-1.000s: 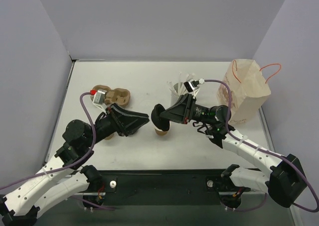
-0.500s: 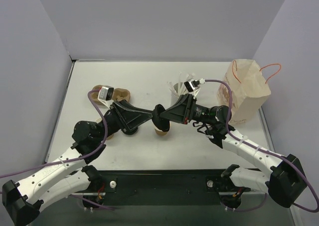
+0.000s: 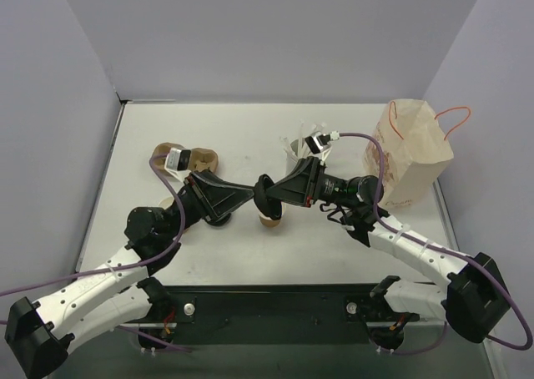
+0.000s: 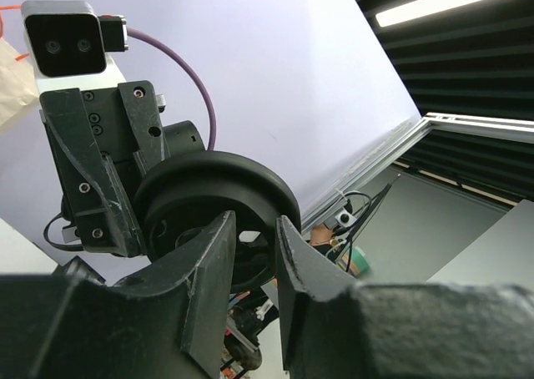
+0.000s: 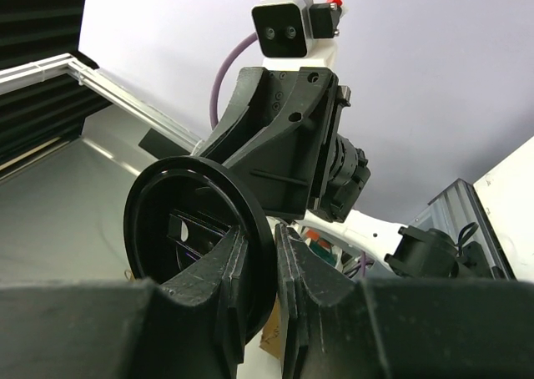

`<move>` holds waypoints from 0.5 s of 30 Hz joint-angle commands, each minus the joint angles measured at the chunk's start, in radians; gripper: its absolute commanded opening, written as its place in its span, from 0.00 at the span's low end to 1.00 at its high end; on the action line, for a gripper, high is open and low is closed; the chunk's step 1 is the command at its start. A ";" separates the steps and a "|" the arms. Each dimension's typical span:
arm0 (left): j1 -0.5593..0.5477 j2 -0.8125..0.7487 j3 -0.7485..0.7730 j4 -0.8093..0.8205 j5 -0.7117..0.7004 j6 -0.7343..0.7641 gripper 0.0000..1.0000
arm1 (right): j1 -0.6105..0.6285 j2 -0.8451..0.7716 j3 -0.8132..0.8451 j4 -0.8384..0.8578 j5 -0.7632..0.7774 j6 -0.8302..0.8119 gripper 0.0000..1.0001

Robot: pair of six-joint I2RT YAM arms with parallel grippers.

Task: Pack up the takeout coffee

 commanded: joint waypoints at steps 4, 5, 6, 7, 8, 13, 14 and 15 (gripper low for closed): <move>-0.006 0.025 -0.016 0.179 0.037 -0.092 0.34 | 0.006 0.028 0.029 0.414 0.020 -0.034 0.13; -0.006 0.026 -0.016 0.182 0.039 -0.095 0.36 | 0.006 0.028 0.022 0.413 0.022 -0.036 0.13; -0.008 0.025 -0.014 0.169 0.040 -0.093 0.38 | 0.006 0.030 0.022 0.414 0.026 -0.042 0.13; -0.008 0.022 -0.016 0.164 0.040 -0.093 0.40 | 0.007 0.028 0.018 0.413 0.029 -0.045 0.13; -0.008 0.019 -0.019 0.158 0.040 -0.089 0.41 | 0.006 0.027 0.015 0.414 0.031 -0.047 0.13; -0.008 -0.012 -0.046 0.150 0.022 -0.089 0.44 | 0.001 0.017 -0.002 0.414 0.054 -0.070 0.12; -0.008 -0.015 -0.048 0.139 0.022 -0.080 0.44 | 0.000 0.019 -0.004 0.413 0.060 -0.073 0.11; -0.008 -0.027 -0.042 0.107 0.022 -0.072 0.44 | 0.001 0.019 -0.002 0.411 0.060 -0.074 0.11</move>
